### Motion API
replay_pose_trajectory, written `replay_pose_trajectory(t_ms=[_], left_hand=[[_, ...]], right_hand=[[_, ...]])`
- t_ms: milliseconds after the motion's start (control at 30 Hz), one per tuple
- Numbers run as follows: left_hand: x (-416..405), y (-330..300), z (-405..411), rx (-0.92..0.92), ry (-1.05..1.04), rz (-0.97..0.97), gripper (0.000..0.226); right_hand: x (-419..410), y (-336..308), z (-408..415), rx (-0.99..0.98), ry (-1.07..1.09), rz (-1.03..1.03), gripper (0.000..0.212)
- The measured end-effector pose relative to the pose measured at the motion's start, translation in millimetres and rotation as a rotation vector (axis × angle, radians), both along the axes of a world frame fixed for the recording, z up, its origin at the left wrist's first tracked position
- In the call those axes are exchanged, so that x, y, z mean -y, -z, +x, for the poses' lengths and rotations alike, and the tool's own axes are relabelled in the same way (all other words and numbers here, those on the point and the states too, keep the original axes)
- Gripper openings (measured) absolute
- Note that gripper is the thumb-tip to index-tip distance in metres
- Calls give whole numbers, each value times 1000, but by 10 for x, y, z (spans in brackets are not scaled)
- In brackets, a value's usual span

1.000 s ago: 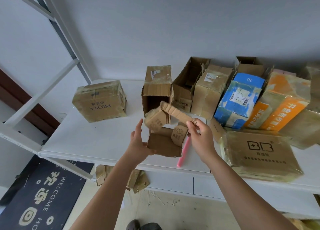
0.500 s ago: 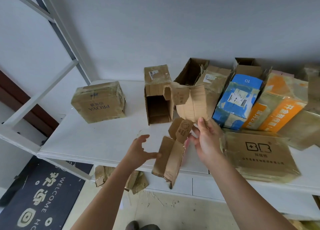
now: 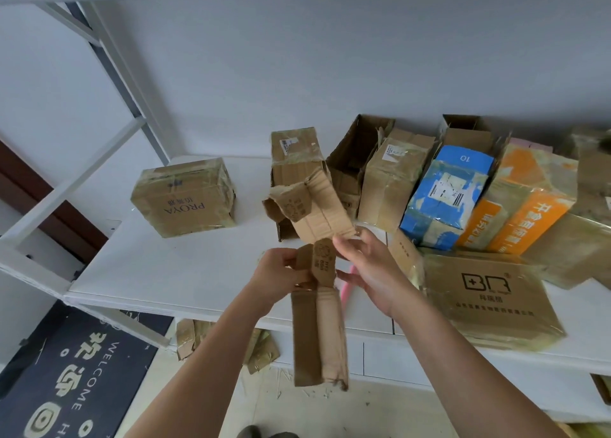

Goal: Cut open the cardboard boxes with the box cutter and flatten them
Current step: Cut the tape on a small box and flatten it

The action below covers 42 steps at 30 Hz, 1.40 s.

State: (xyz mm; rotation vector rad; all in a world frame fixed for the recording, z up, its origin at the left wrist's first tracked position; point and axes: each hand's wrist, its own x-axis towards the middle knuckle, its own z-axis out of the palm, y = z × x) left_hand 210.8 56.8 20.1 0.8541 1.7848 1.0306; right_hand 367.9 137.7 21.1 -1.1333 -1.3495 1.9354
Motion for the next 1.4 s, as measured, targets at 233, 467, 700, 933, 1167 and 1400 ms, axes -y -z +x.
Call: replay_pose_trajectory(t_ms=[233, 467, 700, 933, 1167, 1400], left_hand=[[-52, 7, 12, -275, -203, -12, 11], [29, -12, -27, 86, -258, 62, 10], [150, -40, -160, 289, -81, 71, 33], [181, -98, -238, 245, 166, 183, 69], [181, -128, -268, 68, 167, 165, 68], [160, -132, -338, 49, -22, 186, 63]], right_hand=[[67, -35, -50, 306, -153, 181, 113], [42, 155, -71, 342, 20, 219, 69], [-21, 189, 77, 94, -56, 53, 44], [-63, 125, 137, 10, -115, -77, 40], [-118, -91, 181, 56, 120, 285, 123], [-58, -163, 403, 158, -28, 1018, 92]])
